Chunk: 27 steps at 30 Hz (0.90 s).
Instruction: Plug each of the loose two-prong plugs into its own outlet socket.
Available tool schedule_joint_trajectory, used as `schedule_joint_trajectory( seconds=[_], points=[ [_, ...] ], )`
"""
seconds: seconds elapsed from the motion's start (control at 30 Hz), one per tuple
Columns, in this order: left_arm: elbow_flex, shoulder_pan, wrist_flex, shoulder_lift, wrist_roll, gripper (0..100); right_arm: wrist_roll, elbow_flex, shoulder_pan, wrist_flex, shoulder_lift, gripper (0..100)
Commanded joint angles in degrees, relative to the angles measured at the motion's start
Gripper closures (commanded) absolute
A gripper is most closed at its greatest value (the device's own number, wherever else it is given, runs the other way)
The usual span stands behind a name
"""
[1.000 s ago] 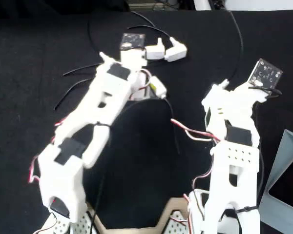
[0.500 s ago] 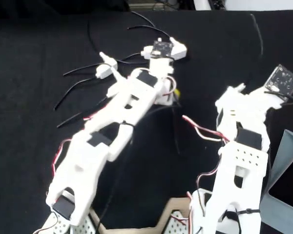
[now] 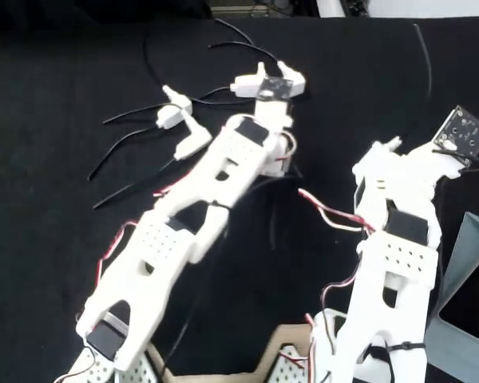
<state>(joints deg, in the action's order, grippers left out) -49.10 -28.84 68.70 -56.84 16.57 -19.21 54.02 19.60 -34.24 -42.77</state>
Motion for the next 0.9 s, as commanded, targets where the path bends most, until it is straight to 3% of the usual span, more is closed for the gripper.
schedule_joint_trajectory(
  seconds=[0.0,0.17,0.37,0.63,0.87],
  points=[
    [-0.48,-0.84,7.21,0.09,0.0,97,-0.44,-1.63,0.18,0.97,-1.98,98.5],
    [-2.77,-0.75,15.91,0.62,-0.44,97,-0.44,-1.45,0.18,0.97,-1.98,98.5],
    [-9.19,-0.66,32.09,0.26,-8.09,97,-0.44,-1.36,0.09,0.97,-1.98,98.5],
    [1.98,1.19,32.18,5.27,-12.22,97,0.0,-1.27,-1.93,0.79,-1.98,98.5],
    [16.75,1.45,31.91,20.57,-16.18,97,0.0,-1.19,-2.11,0.79,-1.98,98.5]
  ],
)
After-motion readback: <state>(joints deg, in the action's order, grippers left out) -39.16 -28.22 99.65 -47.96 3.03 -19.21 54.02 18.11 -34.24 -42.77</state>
